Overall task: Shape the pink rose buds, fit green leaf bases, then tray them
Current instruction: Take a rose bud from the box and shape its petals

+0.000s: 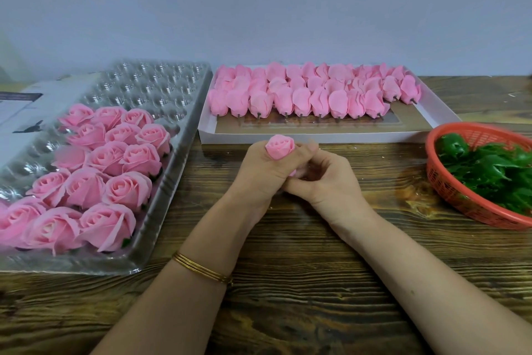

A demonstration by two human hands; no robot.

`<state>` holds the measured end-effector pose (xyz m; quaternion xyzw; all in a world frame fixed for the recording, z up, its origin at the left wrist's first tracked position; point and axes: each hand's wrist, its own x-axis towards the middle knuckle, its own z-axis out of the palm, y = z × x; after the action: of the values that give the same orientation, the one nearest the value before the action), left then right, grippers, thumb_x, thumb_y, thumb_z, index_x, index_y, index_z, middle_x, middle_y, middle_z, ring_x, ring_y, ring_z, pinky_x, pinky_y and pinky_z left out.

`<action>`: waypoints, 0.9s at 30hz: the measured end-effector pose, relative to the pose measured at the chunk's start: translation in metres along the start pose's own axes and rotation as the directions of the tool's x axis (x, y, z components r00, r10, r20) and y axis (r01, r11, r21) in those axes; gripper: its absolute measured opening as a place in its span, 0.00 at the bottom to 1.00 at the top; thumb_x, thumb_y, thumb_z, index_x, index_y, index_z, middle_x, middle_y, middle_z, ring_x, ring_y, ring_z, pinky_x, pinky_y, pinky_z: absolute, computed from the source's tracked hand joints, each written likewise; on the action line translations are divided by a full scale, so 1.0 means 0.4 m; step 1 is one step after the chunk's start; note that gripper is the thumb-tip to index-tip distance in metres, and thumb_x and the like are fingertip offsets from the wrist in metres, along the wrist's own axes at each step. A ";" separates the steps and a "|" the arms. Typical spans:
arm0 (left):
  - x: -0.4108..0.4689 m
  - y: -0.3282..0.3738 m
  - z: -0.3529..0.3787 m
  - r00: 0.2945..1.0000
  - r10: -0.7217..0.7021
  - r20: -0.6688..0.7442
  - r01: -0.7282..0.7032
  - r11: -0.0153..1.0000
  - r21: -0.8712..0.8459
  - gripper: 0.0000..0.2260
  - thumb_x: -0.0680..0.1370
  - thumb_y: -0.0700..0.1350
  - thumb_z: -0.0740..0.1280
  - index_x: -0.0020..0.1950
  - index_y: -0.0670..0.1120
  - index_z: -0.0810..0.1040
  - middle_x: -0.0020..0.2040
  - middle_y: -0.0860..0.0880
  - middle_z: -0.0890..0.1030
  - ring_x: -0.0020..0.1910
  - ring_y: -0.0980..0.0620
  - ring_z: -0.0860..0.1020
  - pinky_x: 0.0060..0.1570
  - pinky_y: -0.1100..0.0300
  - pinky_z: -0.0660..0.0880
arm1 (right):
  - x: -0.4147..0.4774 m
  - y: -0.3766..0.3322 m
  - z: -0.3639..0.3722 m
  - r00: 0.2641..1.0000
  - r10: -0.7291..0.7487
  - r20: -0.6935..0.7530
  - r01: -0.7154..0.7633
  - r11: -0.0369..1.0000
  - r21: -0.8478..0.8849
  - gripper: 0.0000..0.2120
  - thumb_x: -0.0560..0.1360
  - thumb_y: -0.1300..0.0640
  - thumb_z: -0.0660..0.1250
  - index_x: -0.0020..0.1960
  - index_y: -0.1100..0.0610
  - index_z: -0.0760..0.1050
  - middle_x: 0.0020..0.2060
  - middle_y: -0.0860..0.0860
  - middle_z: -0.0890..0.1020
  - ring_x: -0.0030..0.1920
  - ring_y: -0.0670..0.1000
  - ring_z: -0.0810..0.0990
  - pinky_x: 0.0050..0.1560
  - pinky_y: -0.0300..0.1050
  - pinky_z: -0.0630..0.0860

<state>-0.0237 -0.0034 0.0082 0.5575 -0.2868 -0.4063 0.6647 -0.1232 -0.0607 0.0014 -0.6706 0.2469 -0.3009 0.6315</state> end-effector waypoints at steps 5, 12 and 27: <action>-0.002 0.010 -0.013 0.998 0.012 0.059 -0.014 0.999 0.040 0.13 0.74 0.42 0.71 0.49 0.31 0.80 0.43 0.38 0.79 0.43 0.45 0.79 0.48 0.53 0.77 | 0.001 -0.002 -0.010 0.993 0.055 0.102 -0.064 0.994 0.091 0.12 0.70 0.74 0.70 0.44 0.59 0.81 0.39 0.60 0.81 0.43 0.54 0.78 0.55 0.54 0.76; 0.001 -0.004 0.002 0.999 0.025 -0.045 -0.025 1.000 -0.002 0.10 0.76 0.39 0.71 0.49 0.32 0.80 0.43 0.37 0.79 0.44 0.43 0.78 0.47 0.56 0.80 | 0.002 0.003 -0.002 1.000 0.026 0.005 -0.026 0.999 0.042 0.14 0.67 0.74 0.74 0.50 0.65 0.80 0.39 0.58 0.84 0.42 0.51 0.81 0.53 0.47 0.79; -0.004 -0.001 -0.004 0.991 0.128 -0.024 -0.123 0.979 0.163 0.07 0.77 0.40 0.70 0.49 0.36 0.82 0.43 0.41 0.83 0.42 0.51 0.80 0.46 0.58 0.78 | 0.009 -0.004 -0.016 0.987 0.150 0.051 -0.158 0.956 0.248 0.16 0.71 0.76 0.61 0.50 0.62 0.82 0.46 0.63 0.83 0.47 0.55 0.79 0.54 0.47 0.75</action>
<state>-0.0231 -0.0011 0.0077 0.5971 -0.3419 -0.3293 0.6466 -0.1252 -0.0676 0.0037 -0.5687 0.2482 -0.2693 0.7365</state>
